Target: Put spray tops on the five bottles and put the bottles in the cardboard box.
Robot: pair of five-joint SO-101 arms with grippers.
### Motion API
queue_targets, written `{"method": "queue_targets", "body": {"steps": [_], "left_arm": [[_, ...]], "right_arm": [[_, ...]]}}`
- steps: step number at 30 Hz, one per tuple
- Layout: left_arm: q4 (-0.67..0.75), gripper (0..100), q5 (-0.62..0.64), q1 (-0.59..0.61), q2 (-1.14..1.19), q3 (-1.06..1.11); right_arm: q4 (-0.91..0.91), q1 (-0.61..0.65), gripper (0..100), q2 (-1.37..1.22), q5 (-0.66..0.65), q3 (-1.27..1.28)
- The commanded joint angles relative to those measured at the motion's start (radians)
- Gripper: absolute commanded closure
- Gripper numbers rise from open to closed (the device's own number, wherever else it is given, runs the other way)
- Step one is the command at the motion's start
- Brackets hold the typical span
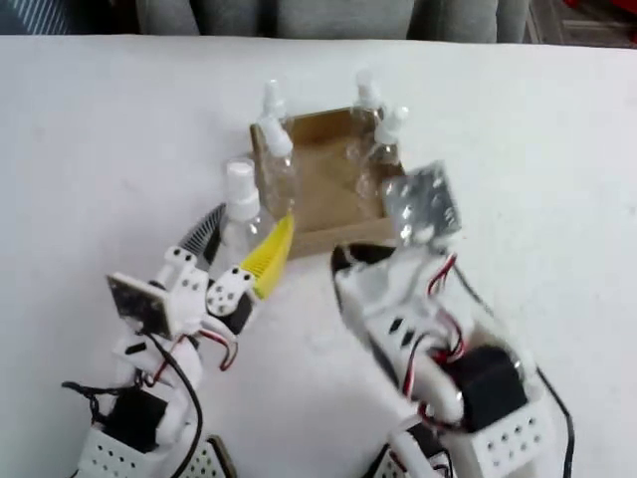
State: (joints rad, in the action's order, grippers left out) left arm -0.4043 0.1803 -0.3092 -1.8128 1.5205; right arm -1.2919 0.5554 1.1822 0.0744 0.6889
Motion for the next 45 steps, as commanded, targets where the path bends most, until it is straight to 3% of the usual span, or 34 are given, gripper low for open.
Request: {"method": "queue_targets", "body": {"steps": [1,12,16,21,45], "left_arm": [[0.029,98,0.017,0.013,-0.012,-0.107],[0.029,98,0.048,-0.015,0.493,-0.5],[-0.005,98,0.164,-0.065,0.524,-0.575],[-0.137,98,0.175,-0.157,0.524,-0.628],[-0.331,98,0.175,-0.189,0.522,-0.594]], "right_arm": [[0.065,0.074,98.3,0.159,-0.017,0.123],[0.437,0.282,98.3,0.467,-0.063,0.508],[0.602,0.289,98.3,0.483,-0.066,0.608],[0.769,0.282,98.3,0.492,-0.064,0.698],[0.819,0.056,98.3,0.492,-0.021,0.744]]}}
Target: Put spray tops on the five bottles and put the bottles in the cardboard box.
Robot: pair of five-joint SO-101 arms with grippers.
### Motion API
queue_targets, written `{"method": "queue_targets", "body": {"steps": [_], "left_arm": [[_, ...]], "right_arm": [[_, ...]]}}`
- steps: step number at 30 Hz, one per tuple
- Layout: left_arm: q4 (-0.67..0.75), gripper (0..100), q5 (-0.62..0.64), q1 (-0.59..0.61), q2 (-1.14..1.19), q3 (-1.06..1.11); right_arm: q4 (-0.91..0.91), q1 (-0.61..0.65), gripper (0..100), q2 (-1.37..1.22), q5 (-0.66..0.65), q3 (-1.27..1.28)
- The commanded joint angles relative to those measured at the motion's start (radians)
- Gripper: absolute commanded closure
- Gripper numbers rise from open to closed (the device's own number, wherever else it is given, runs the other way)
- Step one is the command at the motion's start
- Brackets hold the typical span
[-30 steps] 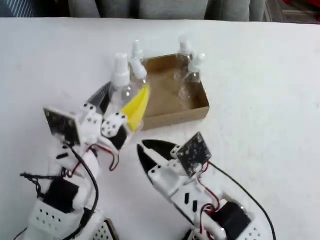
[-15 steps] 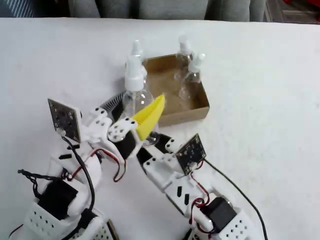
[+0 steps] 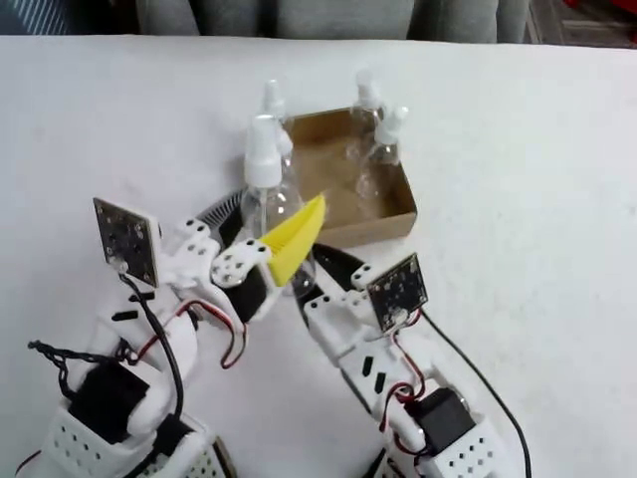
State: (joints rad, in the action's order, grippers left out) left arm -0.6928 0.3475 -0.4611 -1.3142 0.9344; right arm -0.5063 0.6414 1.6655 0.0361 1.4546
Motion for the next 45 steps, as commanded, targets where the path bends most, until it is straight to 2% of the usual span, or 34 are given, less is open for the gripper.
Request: {"method": "queue_targets", "body": {"steps": [1,4,7,12,18,22,27,34,41,45], "left_arm": [[-0.043,98,0.006,-0.047,0.024,-0.003],[-0.014,98,0.006,-0.054,0.024,0.0],[0.117,98,0.008,-0.008,0.03,0.032],[0.333,98,0.008,0.044,0.05,0.126],[0.439,98,0.006,0.044,0.174,0.141],[0.433,98,0.003,0.036,0.199,0.147],[0.338,98,-0.114,0.022,0.199,0.146],[0.296,98,-0.118,-0.002,0.196,0.147],[0.117,98,-0.121,-0.056,0.002,0.15],[0.089,98,-0.121,-0.076,-0.058,0.189]], "right_arm": [[0.033,-0.03,98.3,0.008,0.017,-0.021],[0.018,-0.027,98.3,0.01,0.021,-0.021],[-0.051,-0.022,98.3,0.039,0.061,-0.028],[-0.159,0.085,98.3,0.143,0.064,-0.035],[-0.183,0.14,98.3,0.139,0.064,-0.034],[-0.182,0.139,98.3,0.139,0.064,-0.037],[-0.153,0.062,98.3,0.139,0.064,-0.034],[-0.156,0.039,98.3,0.139,0.064,-0.031],[-0.171,0.039,98.2,0.139,0.029,-0.031],[-0.165,-0.007,98.2,0.139,0.032,-0.031]]}}
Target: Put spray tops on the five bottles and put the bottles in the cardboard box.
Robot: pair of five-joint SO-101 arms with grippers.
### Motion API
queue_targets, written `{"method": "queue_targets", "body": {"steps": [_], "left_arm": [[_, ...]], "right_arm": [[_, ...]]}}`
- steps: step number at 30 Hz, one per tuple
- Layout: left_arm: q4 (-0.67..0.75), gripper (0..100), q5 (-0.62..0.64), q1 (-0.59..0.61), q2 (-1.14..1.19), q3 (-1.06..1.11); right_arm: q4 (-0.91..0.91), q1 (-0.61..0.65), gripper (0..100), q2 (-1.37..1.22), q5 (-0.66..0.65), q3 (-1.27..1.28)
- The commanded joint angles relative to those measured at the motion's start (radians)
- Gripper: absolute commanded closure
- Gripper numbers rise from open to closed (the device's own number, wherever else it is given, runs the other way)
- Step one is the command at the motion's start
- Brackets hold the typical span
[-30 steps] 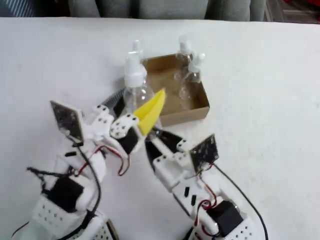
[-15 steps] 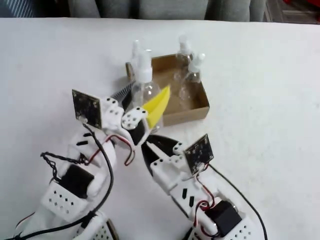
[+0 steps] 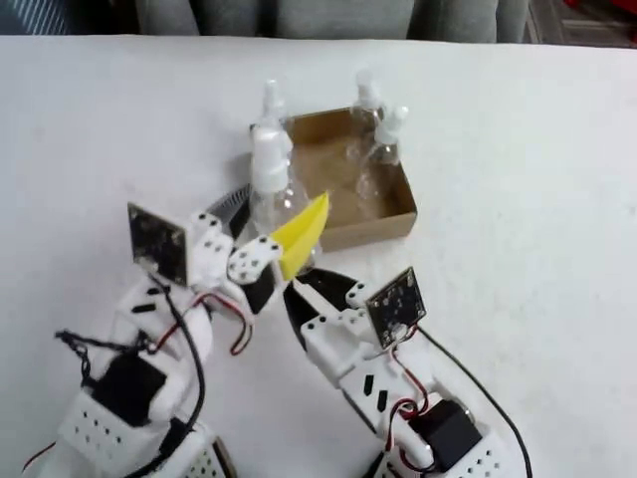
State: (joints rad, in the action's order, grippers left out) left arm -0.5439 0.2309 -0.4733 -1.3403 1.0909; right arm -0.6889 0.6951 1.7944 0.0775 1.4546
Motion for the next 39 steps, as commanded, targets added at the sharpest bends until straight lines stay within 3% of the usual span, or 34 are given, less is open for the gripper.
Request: {"method": "queue_targets", "body": {"steps": [1,7,13,21,29,34,39], "left_arm": [[-0.058,98,-0.005,-0.064,-0.035,0.04],[-0.041,98,-0.006,-0.059,-0.035,0.043],[0.123,98,-0.006,0.038,0.076,0.041],[0.362,98,-0.008,0.173,0.381,-0.003],[0.534,98,-0.008,0.193,0.558,-0.003],[0.664,98,-0.11,0.193,0.676,-0.002],[0.793,98,-0.12,0.206,0.783,-0.002]], "right_arm": [[0.019,-0.071,98.2,0.01,-0.008,-0.031],[-0.004,-0.077,98.2,0.01,-0.012,-0.031],[-0.131,-0.054,98.2,0.01,-0.014,-0.032],[-0.127,-0.243,98.2,0.01,-0.055,0.051],[-0.028,-0.449,98.2,0.007,-0.135,0.235],[-0.074,-0.483,98.2,0.004,-0.135,0.236],[-0.079,-0.481,98.2,0.004,-0.135,0.236]]}}
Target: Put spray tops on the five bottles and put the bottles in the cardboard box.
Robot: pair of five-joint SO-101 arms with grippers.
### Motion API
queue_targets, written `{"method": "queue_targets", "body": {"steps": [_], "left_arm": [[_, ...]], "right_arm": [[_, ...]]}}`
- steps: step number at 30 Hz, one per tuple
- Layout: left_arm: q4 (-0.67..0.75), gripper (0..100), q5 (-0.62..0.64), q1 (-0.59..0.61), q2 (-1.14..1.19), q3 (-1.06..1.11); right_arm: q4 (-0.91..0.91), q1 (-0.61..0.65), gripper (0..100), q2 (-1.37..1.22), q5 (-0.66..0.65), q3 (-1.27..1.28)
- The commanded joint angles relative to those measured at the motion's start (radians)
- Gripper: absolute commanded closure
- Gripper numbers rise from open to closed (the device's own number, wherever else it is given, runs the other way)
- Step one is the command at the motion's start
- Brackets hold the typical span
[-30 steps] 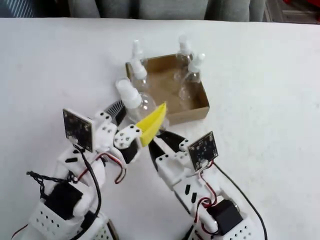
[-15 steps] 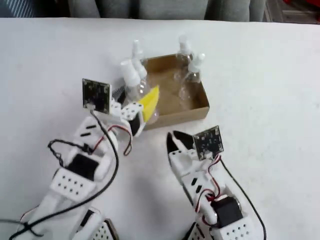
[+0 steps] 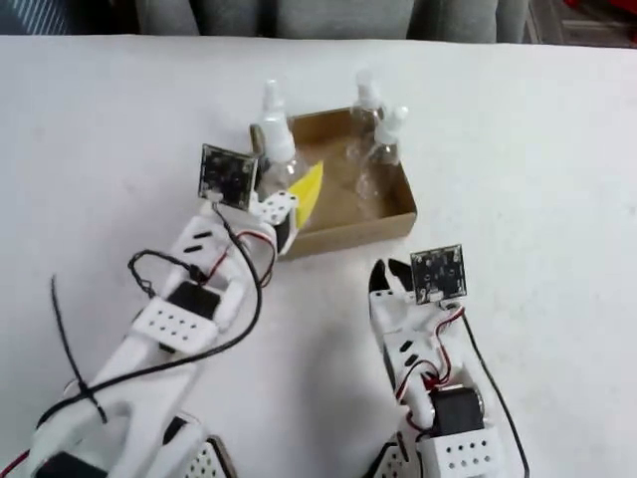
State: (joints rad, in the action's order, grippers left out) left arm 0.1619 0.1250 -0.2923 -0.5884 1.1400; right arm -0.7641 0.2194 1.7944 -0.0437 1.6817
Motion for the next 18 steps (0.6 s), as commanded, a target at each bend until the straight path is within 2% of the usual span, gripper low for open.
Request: {"method": "queue_targets", "body": {"steps": [1,7,18], "left_arm": [[0.106,98,-0.014,0.033,0.05,-0.049],[0.262,98,-0.014,0.035,0.145,-0.006],[0.276,98,-0.014,0.054,0.243,-0.011]], "right_arm": [[-0.004,-0.005,98.2,0.004,-0.014,0.009],[-0.004,-0.005,98.2,0.004,-0.014,0.009],[-0.004,-0.007,98.2,0.004,-0.014,0.009]]}}
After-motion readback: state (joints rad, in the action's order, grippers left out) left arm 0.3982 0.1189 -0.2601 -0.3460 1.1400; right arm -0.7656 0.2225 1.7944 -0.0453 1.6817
